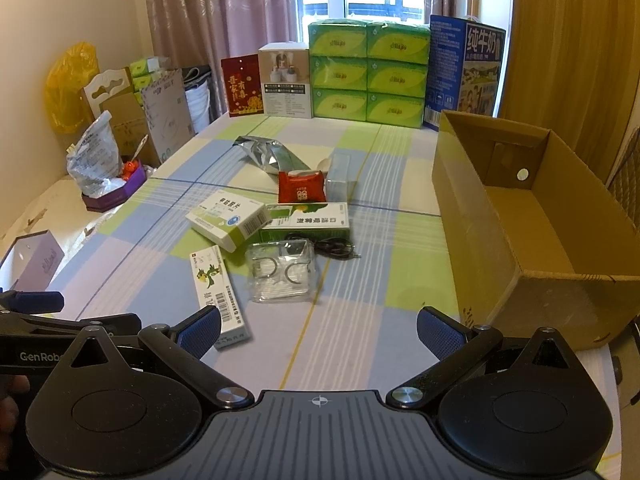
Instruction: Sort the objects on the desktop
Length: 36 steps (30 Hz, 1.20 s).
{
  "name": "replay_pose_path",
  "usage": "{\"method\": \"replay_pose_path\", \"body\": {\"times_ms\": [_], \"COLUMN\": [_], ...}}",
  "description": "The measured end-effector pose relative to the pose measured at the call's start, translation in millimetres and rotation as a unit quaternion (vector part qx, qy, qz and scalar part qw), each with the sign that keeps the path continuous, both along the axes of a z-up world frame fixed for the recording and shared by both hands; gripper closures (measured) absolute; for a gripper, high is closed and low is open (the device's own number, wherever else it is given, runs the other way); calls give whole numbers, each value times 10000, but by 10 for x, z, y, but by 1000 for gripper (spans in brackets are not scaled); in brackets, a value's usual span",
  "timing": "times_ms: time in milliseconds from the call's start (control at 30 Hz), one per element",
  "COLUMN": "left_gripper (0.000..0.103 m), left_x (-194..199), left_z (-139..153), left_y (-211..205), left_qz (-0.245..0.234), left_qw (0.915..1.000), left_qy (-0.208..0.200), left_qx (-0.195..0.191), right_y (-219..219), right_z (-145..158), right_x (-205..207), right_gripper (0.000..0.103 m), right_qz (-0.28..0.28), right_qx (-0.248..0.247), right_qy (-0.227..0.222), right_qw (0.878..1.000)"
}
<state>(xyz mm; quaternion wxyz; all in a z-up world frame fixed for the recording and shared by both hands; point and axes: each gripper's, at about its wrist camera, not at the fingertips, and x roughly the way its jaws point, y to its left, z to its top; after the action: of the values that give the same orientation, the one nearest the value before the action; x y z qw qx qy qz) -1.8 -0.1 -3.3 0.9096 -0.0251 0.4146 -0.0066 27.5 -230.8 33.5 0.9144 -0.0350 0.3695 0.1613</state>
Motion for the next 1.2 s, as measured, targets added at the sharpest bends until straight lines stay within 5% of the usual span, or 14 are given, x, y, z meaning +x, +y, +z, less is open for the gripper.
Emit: {"method": "replay_pose_path", "body": {"times_ms": [1200], "left_gripper": [2], "left_x": [25], "left_z": [63], "left_y": [6], "left_qz": [15], "left_qw": [9999], "left_qy": [98], "left_qx": [138], "right_y": [-70], "right_z": [10], "right_x": [14], "right_gripper": [2], "right_qz": [-32], "right_qx": [186], "right_qy": [123], "right_qw": [9997]}}
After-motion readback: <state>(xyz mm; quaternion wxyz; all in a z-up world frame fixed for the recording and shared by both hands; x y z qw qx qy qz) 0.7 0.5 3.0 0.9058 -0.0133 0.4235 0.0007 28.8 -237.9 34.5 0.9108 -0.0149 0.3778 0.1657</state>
